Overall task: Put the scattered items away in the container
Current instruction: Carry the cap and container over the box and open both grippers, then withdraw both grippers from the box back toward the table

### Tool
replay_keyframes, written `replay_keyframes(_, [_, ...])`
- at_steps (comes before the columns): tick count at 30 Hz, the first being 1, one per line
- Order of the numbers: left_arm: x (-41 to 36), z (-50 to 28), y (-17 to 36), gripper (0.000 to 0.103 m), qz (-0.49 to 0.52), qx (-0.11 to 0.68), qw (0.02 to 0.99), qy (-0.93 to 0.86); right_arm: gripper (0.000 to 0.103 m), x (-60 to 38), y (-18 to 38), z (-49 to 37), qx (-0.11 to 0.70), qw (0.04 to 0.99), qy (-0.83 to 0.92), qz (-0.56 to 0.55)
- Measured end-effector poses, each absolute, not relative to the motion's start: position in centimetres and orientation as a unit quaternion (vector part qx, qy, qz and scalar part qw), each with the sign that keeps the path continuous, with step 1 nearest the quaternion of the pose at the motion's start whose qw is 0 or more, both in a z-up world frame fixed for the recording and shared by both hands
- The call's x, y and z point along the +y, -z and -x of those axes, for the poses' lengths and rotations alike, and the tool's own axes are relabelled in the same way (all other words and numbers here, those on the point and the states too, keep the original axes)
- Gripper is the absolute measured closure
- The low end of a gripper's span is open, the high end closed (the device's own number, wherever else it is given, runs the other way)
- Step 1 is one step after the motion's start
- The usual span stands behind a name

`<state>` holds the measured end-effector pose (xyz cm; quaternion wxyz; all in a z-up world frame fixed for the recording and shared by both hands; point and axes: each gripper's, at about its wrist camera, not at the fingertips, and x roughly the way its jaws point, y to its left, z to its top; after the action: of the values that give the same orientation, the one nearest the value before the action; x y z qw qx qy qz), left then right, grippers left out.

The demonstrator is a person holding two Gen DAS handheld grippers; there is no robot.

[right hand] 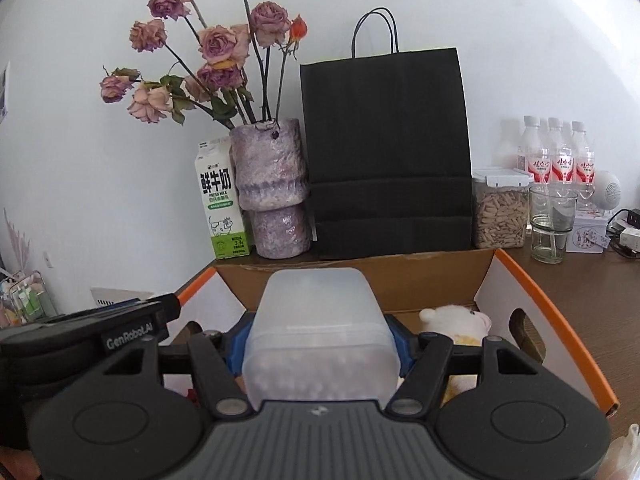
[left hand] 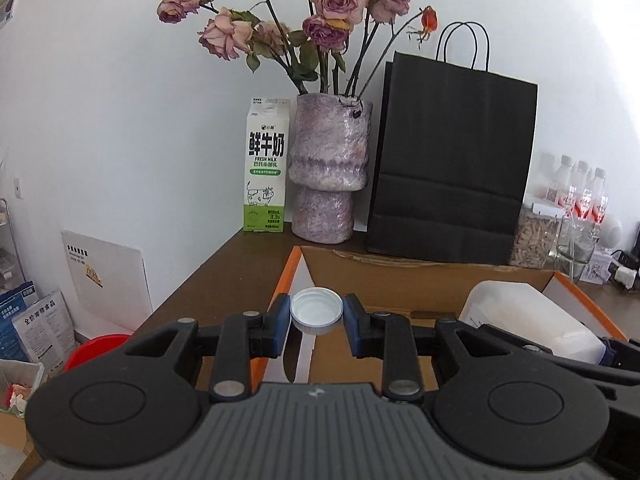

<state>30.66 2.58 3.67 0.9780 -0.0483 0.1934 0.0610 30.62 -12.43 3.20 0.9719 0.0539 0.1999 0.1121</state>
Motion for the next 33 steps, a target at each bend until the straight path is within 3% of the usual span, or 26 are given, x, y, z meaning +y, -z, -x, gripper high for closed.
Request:
replay_keyframes(23, [1.9, -28.6, -4.1, 0.071, 0.030, 0.173, 0.983, -0.058, 0.036, -12.2, -3.0, -29.0, 0.188, 0.975, -0.116, -0.024])
replay_keyframes(25, [2.0, -28.0, -4.5, 0.054, 0.031, 0.165, 0.984, -0.068, 0.028, -12.4, -3.3, -28.5, 0.181, 0.977, -0.111, -0.024])
replay_keyframes(27, [2.5, -27.4, -4.9, 0.005, 0.037, 0.149, 0.983, -0.104, 0.014, -13.1, -3.7, -28.1, 0.172, 0.979, -0.100, -0.033])
replay_keyframes(30, [3.5, -26.7, -5.3, 0.000, 0.060, 0.133, 0.985, -0.096, 0.000, -14.0, -4.1, -27.9, 0.167, 0.979, -0.105, -0.053])
replay_keyframes(33, [3.7, -26.7, -5.4, 0.000, 0.071, 0.140, 0.983, -0.098, 0.000, -13.7, -4.1, -27.6, 0.165, 0.979, -0.108, -0.045])
